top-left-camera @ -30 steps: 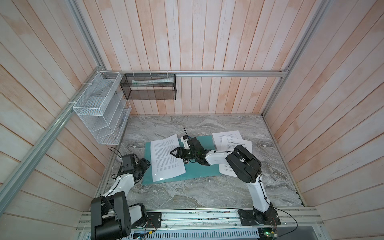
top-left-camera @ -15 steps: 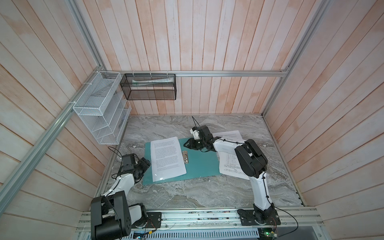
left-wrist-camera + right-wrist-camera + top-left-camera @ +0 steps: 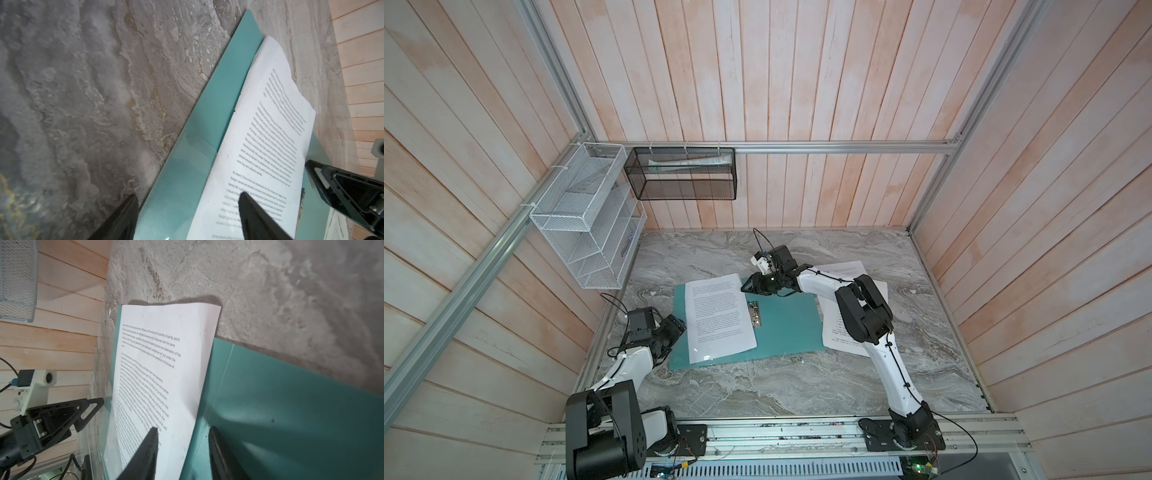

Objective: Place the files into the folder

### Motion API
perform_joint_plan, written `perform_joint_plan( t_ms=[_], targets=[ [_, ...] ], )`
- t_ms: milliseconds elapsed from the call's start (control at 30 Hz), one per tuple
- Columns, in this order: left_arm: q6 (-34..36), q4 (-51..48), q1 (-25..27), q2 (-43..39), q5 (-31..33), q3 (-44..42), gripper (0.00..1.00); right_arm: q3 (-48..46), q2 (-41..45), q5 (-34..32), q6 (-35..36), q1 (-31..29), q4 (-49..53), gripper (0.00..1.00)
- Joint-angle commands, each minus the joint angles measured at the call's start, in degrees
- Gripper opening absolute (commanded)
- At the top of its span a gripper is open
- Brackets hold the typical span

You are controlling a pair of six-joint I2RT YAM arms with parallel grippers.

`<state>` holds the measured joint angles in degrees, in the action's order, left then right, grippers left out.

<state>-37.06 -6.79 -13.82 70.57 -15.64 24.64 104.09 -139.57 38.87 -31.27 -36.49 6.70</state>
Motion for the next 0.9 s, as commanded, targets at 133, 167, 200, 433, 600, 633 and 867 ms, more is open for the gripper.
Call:
perform_joint_plan(
  t_ms=[133, 167, 200, 433, 600, 633, 867],
  targets=[
    [0.32, -3.44, 0.04, 1.48, -1.21, -1.07, 0.78, 3.68, -4.43, 5.91, 0.06, 0.11, 4.68, 0.42],
    [0.32, -3.41, 0.07, 1.50, -1.15, -1.09, 0.78, 3.79, -4.57, 6.00, 0.15, 0.06, 4.99, 0.42],
    [0.32, -3.41, 0.03, 1.51, -1.18, -1.05, 0.78, 3.76, -4.66, 6.04, 0.15, 0.05, 5.12, 0.42],
    [0.32, -3.36, 0.03, 1.43, -1.31, -1.09, 0.77, 0.94, -4.52, 12.86, -3.43, 0.09, -0.64, 0.41],
    [0.32, -3.23, 0.03, 1.55, -1.33, -1.09, 0.77, -1.78, -4.41, 18.93, -8.50, 0.10, -7.62, 0.39],
    [0.32, -3.30, 0.03, 1.62, -1.32, -1.09, 0.77, -2.33, -4.23, 19.54, -9.54, 0.10, -9.18, 0.38],
    [0.32, -3.23, 0.03, 1.59, -1.24, -1.09, 0.77, -1.74, -4.01, 19.44, -7.41, 0.18, -7.26, 0.33]
  ],
)
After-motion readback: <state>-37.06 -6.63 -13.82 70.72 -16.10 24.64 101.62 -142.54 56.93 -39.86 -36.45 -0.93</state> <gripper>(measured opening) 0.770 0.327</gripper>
